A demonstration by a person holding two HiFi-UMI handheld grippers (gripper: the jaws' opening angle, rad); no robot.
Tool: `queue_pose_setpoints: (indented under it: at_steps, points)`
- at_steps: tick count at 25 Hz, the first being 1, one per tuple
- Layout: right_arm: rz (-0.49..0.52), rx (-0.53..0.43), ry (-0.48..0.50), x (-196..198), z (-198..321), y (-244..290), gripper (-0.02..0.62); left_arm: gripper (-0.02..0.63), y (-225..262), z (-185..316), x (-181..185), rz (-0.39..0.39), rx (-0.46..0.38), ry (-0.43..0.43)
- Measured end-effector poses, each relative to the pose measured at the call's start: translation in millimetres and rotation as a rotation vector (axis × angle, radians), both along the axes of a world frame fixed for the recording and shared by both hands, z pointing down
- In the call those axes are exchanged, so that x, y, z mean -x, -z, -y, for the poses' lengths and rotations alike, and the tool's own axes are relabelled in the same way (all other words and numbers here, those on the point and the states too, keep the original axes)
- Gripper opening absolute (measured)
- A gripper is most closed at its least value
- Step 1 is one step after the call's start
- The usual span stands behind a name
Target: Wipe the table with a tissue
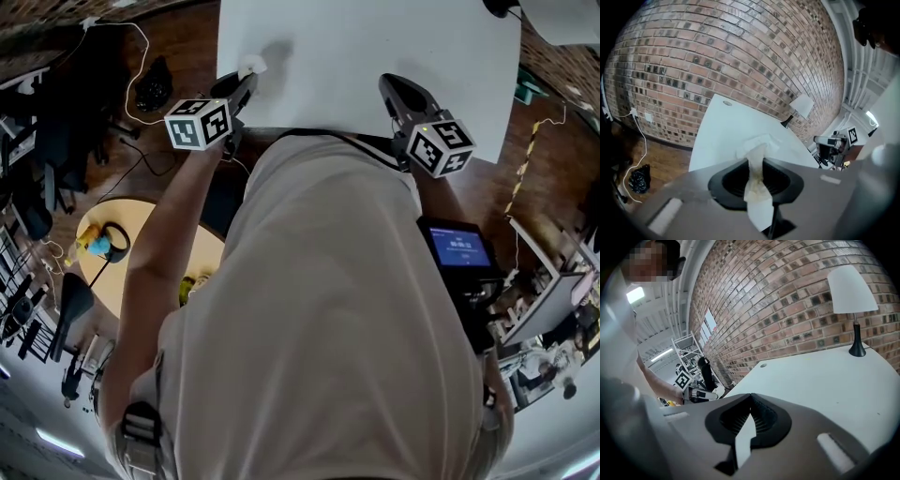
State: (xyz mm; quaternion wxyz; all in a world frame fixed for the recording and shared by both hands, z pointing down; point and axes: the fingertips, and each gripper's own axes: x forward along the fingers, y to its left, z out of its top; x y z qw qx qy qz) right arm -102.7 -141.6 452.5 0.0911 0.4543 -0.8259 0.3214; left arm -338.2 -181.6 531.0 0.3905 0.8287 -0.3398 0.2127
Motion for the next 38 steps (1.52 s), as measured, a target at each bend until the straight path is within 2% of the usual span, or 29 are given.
queue_pose_setpoints:
  at_steps: [2,6,11,14,19,23,26,29,33,38]
  points:
    - [0.001,-0.009,0.001,0,2,1,0.008,0.083,-4,-3,-6,0.002,0.003,-0.002]
    - [0.004,-0.023,0.006,-8,4,1,0.008,0.084,-13,1,-43,-0.008,0.011,-0.026]
    - [0.006,-0.029,0.0,-7,-1,-3,0.008,0.084,-28,18,-68,0.021,0.019,-0.04]
    - [0.006,-0.03,-0.009,-10,-3,-4,0.008,0.083,-42,32,-76,0.076,0.006,-0.04]
    - [0.007,-0.022,-0.023,-16,-10,-8,0.008,0.081,-64,56,-66,0.225,-0.005,-0.015]
    - [0.009,-0.014,-0.057,-35,-16,-9,0.008,0.08,-67,62,-61,0.294,0.008,0.037]
    - [0.014,-0.004,-0.084,-67,-30,-6,0.008,0.08,-61,56,-79,0.332,-0.007,0.055]
    - [0.017,0.003,-0.103,-83,-39,-6,0.008,0.08,-62,55,-90,0.346,-0.02,0.056]
    - [0.017,0.002,-0.121,-102,-44,-3,0.008,0.078,-60,58,-120,0.366,-0.054,0.004]
    - [0.015,-0.001,-0.149,-101,-48,-7,0.008,0.078,-65,62,-141,0.446,-0.113,-0.086]
